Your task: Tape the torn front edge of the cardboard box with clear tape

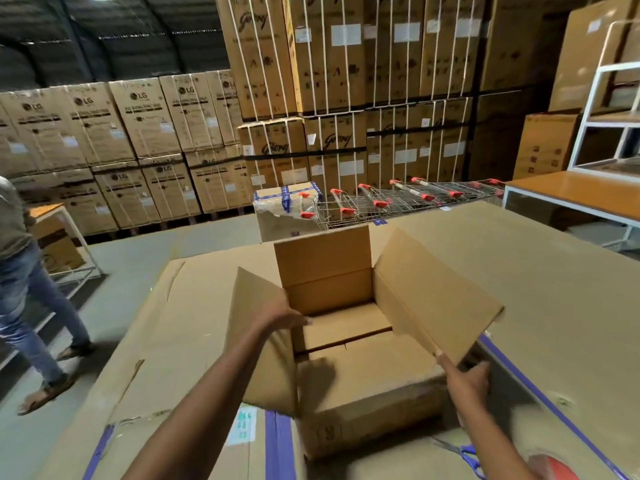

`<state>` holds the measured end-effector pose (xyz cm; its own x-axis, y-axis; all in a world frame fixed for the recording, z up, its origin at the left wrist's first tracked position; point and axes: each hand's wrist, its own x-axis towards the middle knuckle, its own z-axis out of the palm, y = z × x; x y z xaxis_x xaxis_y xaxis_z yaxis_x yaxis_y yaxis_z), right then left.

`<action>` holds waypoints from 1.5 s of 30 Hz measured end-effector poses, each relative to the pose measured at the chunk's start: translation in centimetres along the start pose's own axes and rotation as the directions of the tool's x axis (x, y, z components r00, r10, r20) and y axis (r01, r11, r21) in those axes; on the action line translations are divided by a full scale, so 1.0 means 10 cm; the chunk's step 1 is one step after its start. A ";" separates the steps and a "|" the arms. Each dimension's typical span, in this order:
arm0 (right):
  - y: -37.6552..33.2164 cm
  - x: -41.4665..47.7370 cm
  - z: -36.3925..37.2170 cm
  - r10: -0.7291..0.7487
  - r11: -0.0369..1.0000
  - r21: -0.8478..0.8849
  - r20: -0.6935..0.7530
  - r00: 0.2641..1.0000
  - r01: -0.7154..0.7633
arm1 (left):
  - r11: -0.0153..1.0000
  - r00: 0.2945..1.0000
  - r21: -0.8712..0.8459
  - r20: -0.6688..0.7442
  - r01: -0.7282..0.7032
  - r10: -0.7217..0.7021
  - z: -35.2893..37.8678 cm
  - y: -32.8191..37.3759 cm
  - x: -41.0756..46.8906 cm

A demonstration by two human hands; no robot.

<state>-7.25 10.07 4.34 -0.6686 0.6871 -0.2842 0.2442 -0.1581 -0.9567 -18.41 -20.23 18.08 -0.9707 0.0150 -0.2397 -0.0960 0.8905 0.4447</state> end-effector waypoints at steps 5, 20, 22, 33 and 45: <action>0.17 0.17 0.16 0.066 0.997 0.033 -0.070 0.995 -0.064 | 0.709 0.990 -0.705 -0.072 0.038 -0.125 -0.14 -0.19 1.10; 0.17 0.33 0.53 -0.516 0.856 -0.165 -0.333 0.789 0.490 | 0.976 0.999 0.217 -0.035 0.030 -0.023 0.36 0.36 1.62; 0.29 0.34 0.45 -0.782 0.617 -0.384 -0.202 0.590 0.687 | 0.954 0.929 0.235 -0.357 0.189 -0.097 0.32 0.35 1.16; 0.50 0.13 0.16 -0.736 0.424 -0.437 0.344 0.583 0.793 | 0.982 0.961 -0.182 -0.257 0.056 -0.103 0.14 0.28 -0.59; 0.55 -0.54 -0.08 -0.494 0.298 -0.628 0.543 0.679 0.719 | 0.883 0.928 0.288 0.146 -0.371 0.342 2.08 -0.17 -0.80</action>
<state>-1.73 6.08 0.64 -0.9560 0.1595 0.2461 0.0329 0.8922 -0.4504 -5.91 -12.43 1.24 -0.9017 0.3850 -0.1968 0.3386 0.9117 0.2326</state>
